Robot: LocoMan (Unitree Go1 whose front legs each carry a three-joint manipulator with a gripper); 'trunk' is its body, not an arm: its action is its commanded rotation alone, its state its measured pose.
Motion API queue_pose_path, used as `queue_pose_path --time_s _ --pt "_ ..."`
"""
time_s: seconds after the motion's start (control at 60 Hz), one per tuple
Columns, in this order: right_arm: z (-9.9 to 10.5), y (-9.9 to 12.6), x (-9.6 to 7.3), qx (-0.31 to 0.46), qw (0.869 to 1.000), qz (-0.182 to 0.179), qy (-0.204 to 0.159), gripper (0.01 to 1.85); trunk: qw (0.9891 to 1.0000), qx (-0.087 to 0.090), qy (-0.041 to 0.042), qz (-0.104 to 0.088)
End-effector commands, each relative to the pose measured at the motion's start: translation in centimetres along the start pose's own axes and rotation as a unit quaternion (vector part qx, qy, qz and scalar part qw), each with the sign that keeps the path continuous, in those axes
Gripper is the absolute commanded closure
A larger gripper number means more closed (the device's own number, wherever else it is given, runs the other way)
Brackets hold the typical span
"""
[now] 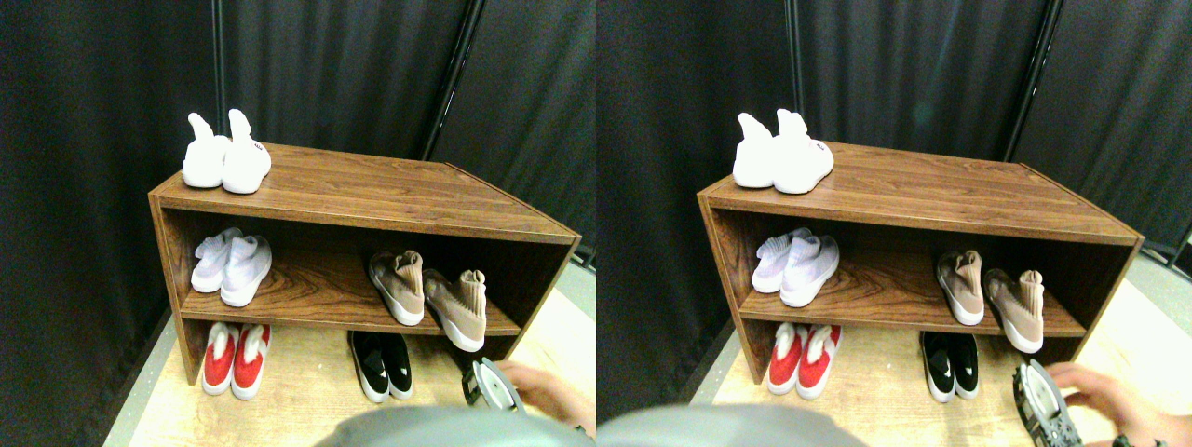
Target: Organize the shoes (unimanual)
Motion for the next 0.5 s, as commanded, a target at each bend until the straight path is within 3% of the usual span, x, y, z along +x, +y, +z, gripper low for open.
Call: queue_pose_path --time_s 0.017,0.5 --pt "0.08 0.81 0.19 -0.019 1.0 0.02 -0.004 1.8 0.9999 -0.006 0.016 -0.001" --pt "0.44 0.82 0.21 -0.034 0.999 0.021 -0.013 1.8 0.9998 -0.001 0.0186 -0.008"
